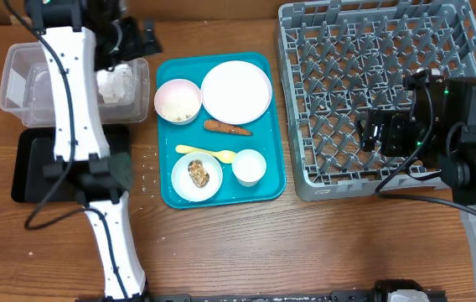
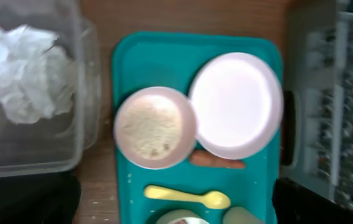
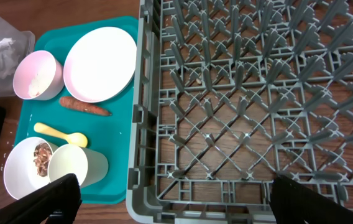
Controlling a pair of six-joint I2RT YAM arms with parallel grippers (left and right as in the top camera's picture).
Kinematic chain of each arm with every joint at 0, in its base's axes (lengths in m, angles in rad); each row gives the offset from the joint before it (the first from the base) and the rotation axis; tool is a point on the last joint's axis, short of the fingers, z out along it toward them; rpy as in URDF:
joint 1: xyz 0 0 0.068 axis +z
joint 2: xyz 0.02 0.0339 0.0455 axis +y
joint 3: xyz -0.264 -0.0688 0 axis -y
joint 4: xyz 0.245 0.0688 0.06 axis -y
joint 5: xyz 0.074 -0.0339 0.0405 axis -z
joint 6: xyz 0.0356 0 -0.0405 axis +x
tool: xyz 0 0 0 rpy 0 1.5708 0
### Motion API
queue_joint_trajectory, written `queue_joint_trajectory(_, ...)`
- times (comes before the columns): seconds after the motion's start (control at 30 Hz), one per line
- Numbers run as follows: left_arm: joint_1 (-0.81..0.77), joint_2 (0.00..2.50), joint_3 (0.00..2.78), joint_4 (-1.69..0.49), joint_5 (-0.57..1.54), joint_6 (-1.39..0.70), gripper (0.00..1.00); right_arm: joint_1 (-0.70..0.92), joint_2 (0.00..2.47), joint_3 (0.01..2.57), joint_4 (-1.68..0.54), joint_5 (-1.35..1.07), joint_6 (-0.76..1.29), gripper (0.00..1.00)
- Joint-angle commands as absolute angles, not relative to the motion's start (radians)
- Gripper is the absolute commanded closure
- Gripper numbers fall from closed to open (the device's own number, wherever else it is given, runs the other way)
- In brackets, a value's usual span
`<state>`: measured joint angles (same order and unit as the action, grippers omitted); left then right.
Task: Sort waste into correct bins and load items into the dishwasher
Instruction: 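Grasp the pink bowl of rice with the left gripper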
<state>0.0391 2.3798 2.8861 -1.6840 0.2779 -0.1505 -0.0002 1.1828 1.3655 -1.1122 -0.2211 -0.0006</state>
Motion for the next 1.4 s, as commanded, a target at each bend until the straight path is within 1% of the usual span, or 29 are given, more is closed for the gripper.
queue_joint_trajectory(0.0, -0.015, 2.266, 2.88, -1.69, 0.297, -0.093, 0.0, -0.006, 1.18, 1.387, -1.11, -0.227, -0.004, 0.0)
queue_joint_trajectory(0.1, -0.073, 2.191, 2.782, -1.69, 0.273, -0.092, 0.0, -0.006, 1.18, 1.387, -1.117, -0.227, -0.004, 0.0)
queue_joint_trajectory(0.3, -0.164, 2.119, 2.523, -1.689, 0.065, -0.105, 0.0, -0.006, 1.18, 1.387, -1.113, -0.227, -0.004, 0.0)
queue_joint_trajectory(0.37, -0.188, 2.132, 2.409, -1.633, 0.004, -0.069, 0.0, -0.006, 1.18, 1.387, -1.101, -0.227, -0.004, 0.0)
queue_joint_trajectory(0.43, -0.199, 2.14, 2.319, -1.548, 0.0, 0.001, 0.0, -0.006, 1.18, 1.387, -1.097, -0.227, -0.004, 0.0)
queue_joint_trajectory(0.47, -0.203, 2.146, 2.228, -1.447, 0.0, 0.058, 0.05, -0.006, 1.18, 1.387, -1.098, -0.227, -0.004, 0.0)
queue_joint_trajectory(0.5, -0.203, 2.15, 2.187, -1.396, -0.001, 0.077, 0.08, -0.006, 1.18, 1.387, -1.098, -0.227, -0.004, 0.0)
queue_joint_trajectory(0.53, -0.202, 2.156, 2.112, -1.296, -0.005, 0.094, 0.22, -0.006, 1.18, 1.387, -1.098, -0.227, -0.004, 0.0)
queue_joint_trajectory(0.7, -0.19, 2.16, 1.95, -1.074, -0.007, 0.097, 0.45, -0.006, 1.18, 1.387, -1.098, -0.227, -0.004, 0.0)
queue_joint_trajectory(0.73, -0.19, 2.16, 1.924, -1.044, -0.004, 0.112, 0.48, -0.006, 1.18, 1.387, -1.098, -0.227, -0.004, 0.0)
queue_joint_trajectory(0.87, -0.197, 2.173, 1.843, -0.989, 0.063, 0.232, 0.51, -0.006, 1.18, 1.387, -1.099, -0.227, -0.004, 0.0)
queue_joint_trajectory(0.9, -0.2, 2.177, 1.825, -0.984, 0.075, 0.257, 0.53, -0.006, 1.18, 1.387, -1.099, -0.227, -0.004, 0.0)
queue_joint_trajectory(0.93, -0.202, 2.178, 1.815, -0.983, 0.076, 0.267, 0.54, -0.006, 1.18, 1.387, -1.099, -0.227, -0.004, 0.0)
queue_joint_trajectory(1.13, -0.202, 2.206, 1.801, -0.975, 0.07, 0.277, 0.56, -0.006, 1.18, 1.387, -1.099, -0.228, -0.004, 0.0)
queue_joint_trajectory(1.3, -0.202, 2.249, 1.801, -0.971, 0.07, 0.281, 0.66, -0.006, 1.18, 1.387, -1.101, -0.228, -0.004, 0.0)
queue_joint_trajectory(1.37, -0.204, 2.268, 1.801, -0.971, 0.07, 0.281, 0.72, -0.006, 1.18, 1.387, -1.102, -0.228, -0.004, 0.0)
